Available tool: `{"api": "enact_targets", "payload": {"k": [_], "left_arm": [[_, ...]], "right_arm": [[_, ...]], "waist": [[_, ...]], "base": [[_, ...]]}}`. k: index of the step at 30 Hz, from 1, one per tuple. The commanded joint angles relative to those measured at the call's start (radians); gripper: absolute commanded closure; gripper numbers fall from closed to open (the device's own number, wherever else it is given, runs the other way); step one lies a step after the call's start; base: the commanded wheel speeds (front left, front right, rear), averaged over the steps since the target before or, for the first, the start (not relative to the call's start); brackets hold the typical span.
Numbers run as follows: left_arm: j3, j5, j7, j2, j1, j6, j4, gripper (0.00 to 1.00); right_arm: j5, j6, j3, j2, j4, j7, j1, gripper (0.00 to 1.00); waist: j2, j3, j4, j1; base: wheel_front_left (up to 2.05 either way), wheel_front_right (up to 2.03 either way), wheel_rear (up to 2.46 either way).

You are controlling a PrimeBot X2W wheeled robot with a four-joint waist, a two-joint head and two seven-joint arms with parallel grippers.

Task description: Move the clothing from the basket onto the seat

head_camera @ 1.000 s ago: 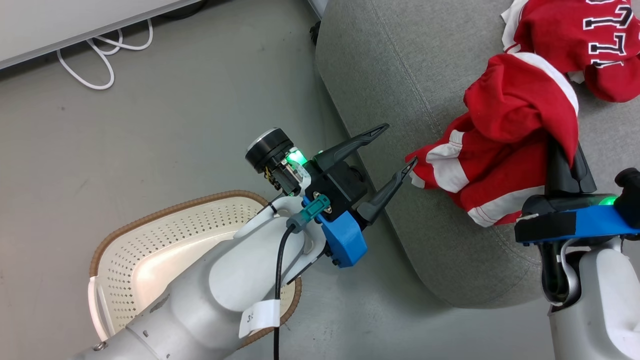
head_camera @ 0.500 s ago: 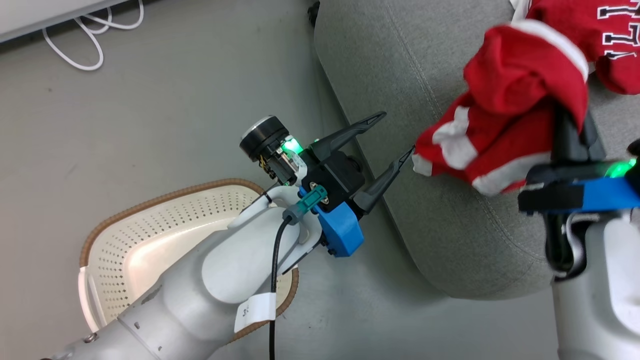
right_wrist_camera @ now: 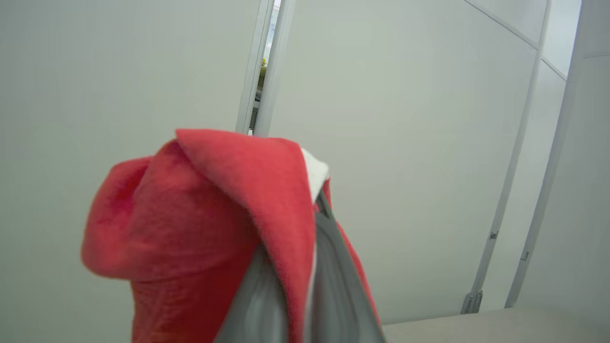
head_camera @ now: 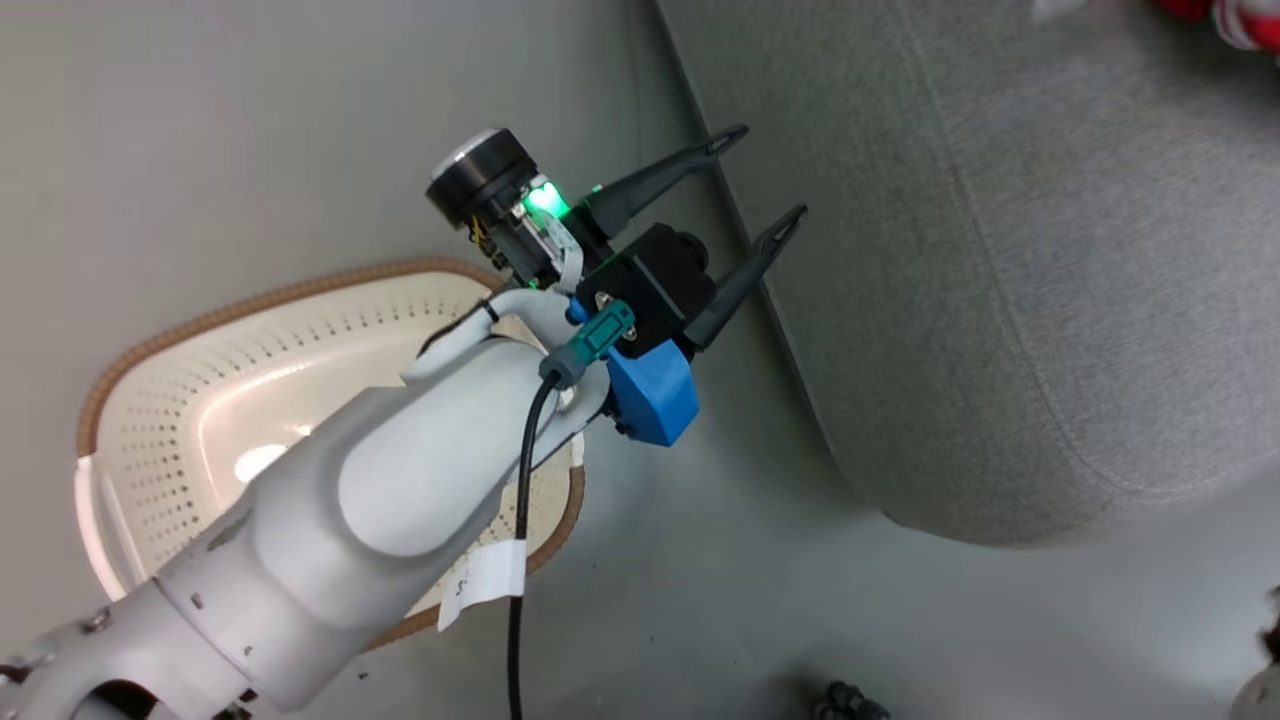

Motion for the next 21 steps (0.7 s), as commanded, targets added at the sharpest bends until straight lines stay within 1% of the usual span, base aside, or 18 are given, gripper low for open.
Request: {"api": "enact_targets", "payload": {"k": [1,3,7,10,12,15,17,21], "left_arm": [[0.001,0.009,0.015,0.021,-0.028,0.003,-0.020,0.00],[0.002,0.015,0.030,0.042,-0.042,0.005,-0.039,0.00],[0.009,0.023,0.054,0.073,-0.064,0.014,-0.080,0.00],[0.012,0.028,0.070,0.094,-0.069,0.020,-0.109,0.00],[0.012,0.030,0.081,0.106,-0.075,0.023,-0.129,0.00],[0.011,0.031,0.094,0.117,-0.079,0.028,-0.154,0.00],[0.011,0.032,0.097,0.120,-0.080,0.031,-0.161,0.00],[0.008,0.033,0.104,0.130,-0.081,0.035,-0.181,0.00]], "right_arm": [[0.003,0.000,-0.045,-0.041,-0.004,-0.001,-0.074,1.00],[0.012,0.000,-0.096,-0.078,-0.001,-0.001,-0.129,1.00],[0.034,0.000,-0.203,-0.176,0.034,-0.001,-0.214,1.00],[0.039,0.000,-0.273,-0.237,0.061,-0.001,-0.242,1.00],[0.049,0.000,-0.318,-0.265,0.078,-0.001,-0.247,1.00],[0.047,0.000,-0.373,-0.291,0.123,-0.001,-0.224,1.00],[0.045,0.000,-0.389,-0.294,0.137,-0.001,-0.215,1.00],[0.029,0.000,-0.434,-0.272,0.187,-0.001,-0.169,1.00]], "waist": [[0.0000,0.087,-0.006,-0.0001],[0.0000,0.121,-0.011,-0.0001],[0.0000,0.178,-0.018,-0.0001],[0.0000,0.213,-0.024,-0.0001],[0.0000,0.232,-0.026,-0.0001],[0.0000,0.257,-0.028,-0.0001],[0.0000,0.264,-0.028,-0.0001],[0.0000,0.284,-0.028,-0.0001]], "base": [[0.00,0.00,0.00],[0.00,0.00,0.00],[0.00,0.00,0.00],[0.00,0.00,0.00],[0.00,0.00,0.00],[0.00,0.00,0.00],[0.00,0.00,0.00],[0.00,0.00,0.00]]}}
